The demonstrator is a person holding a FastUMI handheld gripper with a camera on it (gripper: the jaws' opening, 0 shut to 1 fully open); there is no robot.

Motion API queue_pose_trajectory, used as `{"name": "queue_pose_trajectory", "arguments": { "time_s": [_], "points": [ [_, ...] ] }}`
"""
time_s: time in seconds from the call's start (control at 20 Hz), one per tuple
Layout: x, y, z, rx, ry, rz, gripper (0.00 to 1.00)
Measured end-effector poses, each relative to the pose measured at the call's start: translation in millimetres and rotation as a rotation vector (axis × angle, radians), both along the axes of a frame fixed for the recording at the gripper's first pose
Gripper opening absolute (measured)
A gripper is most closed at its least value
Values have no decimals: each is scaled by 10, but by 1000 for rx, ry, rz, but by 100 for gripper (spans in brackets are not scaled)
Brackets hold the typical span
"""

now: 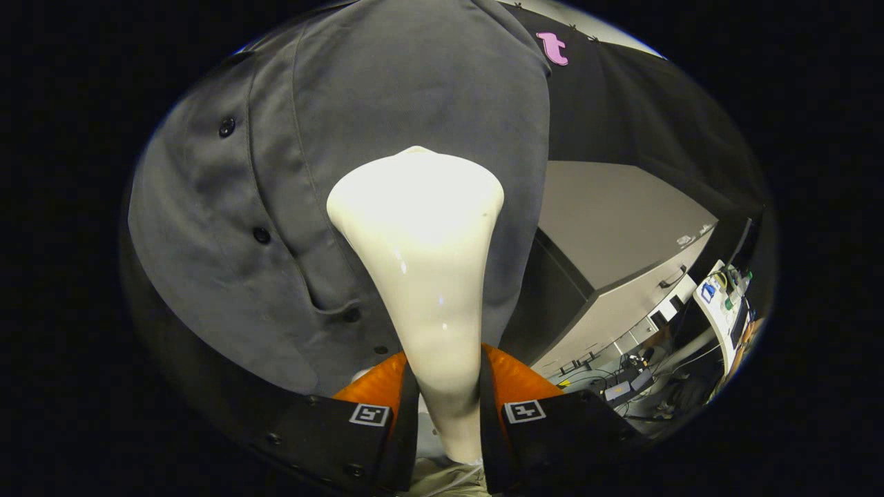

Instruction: Iron the clothes twice with a garment steamer, once on the left side and once on the right side.

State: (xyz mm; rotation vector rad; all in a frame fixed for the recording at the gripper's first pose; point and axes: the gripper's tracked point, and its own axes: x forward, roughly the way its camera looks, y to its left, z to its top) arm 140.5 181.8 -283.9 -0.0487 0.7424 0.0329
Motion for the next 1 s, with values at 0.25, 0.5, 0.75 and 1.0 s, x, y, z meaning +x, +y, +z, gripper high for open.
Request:
{"name": "queue_pose_trajectory", "arguments": {
  "time_s": [0.25,0.5,0.75,1.0],
  "points": [
    [-77,-71,-301,-13,45,-8,46],
    [-192,-125,-574,-25,89,-10,47],
    [-349,-232,-898,-18,136,-31,47],
    [-400,-272,-676,2,107,-40,47]
  ]
}}
